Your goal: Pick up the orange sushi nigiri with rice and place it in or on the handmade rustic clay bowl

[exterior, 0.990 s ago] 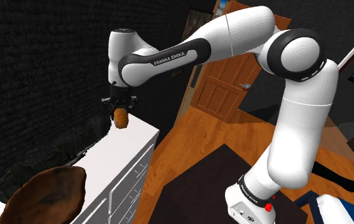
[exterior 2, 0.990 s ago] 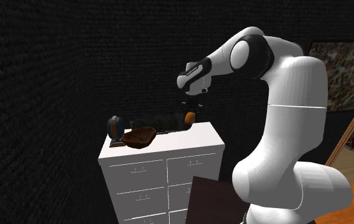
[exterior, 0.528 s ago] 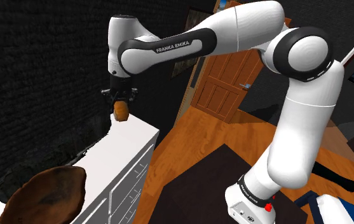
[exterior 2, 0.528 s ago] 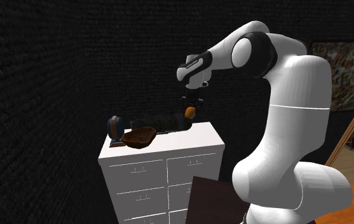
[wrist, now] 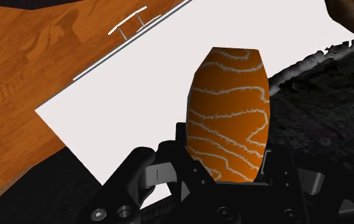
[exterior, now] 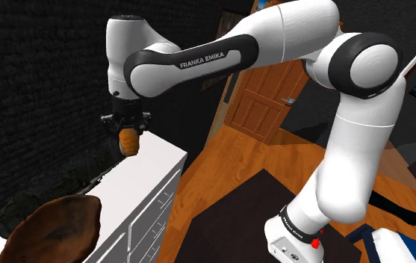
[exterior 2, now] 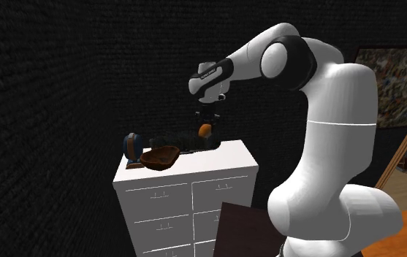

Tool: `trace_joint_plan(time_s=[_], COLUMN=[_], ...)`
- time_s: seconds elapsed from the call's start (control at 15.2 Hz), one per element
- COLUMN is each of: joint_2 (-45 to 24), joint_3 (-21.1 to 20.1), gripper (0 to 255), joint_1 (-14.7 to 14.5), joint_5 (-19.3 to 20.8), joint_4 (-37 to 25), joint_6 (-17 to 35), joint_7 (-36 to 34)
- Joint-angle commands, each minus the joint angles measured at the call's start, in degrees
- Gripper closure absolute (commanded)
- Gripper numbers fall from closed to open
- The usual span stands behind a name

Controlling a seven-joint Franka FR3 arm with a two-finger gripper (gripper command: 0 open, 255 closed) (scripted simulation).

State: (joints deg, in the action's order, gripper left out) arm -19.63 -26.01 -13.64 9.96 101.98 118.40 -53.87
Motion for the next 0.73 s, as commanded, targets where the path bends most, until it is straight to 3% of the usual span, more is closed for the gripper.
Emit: trace_joint_plan(time_s=[0.0,0.66], joint_2=[-0.7,-6.7], joint_3=[-0.6,-2.9], gripper=[255,255], joint_1=[-2.0,-12.7], joint_5=[0.5,3.8], joint_4=[-1.0,-8.6], joint_6=[-0.4,-3.2], joint_7=[-2.7,-15.7])
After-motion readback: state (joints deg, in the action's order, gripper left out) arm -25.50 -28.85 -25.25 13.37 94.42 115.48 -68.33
